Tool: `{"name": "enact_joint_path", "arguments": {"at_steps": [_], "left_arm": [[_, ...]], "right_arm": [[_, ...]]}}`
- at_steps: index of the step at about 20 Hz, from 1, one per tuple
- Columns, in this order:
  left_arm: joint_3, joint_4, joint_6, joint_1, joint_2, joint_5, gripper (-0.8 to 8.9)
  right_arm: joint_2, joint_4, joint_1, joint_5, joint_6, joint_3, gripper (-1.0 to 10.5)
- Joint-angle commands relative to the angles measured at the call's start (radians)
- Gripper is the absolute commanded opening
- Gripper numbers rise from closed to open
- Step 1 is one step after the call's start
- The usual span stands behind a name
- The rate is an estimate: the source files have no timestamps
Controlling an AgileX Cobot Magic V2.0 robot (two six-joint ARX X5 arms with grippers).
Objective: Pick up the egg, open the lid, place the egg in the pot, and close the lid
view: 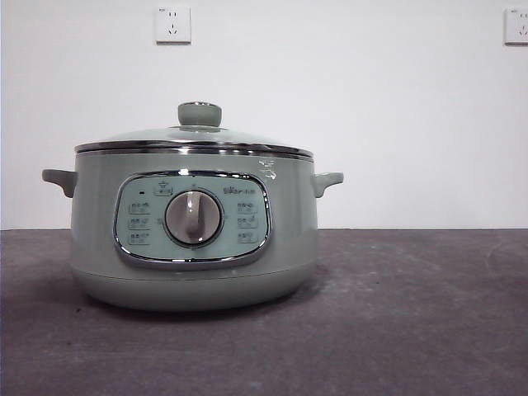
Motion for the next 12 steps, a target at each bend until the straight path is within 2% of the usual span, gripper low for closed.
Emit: {"name": "enact_joint_path", "arguments": {"at_steps": [1, 12], "left_arm": [[-0.002, -0.006, 0.015, 0.002, 0.0, -0.005, -0.04], [-0.002, 0.021, 0.016, 0.002, 0.0, -0.008, -0.04]], "right_arm": [[-0.008, 0.005, 0.001, 0.002, 0.017, -0.002, 0.0], [-0.03, 0.004, 0.001, 0.002, 0.017, -0.002, 0.0]]}}
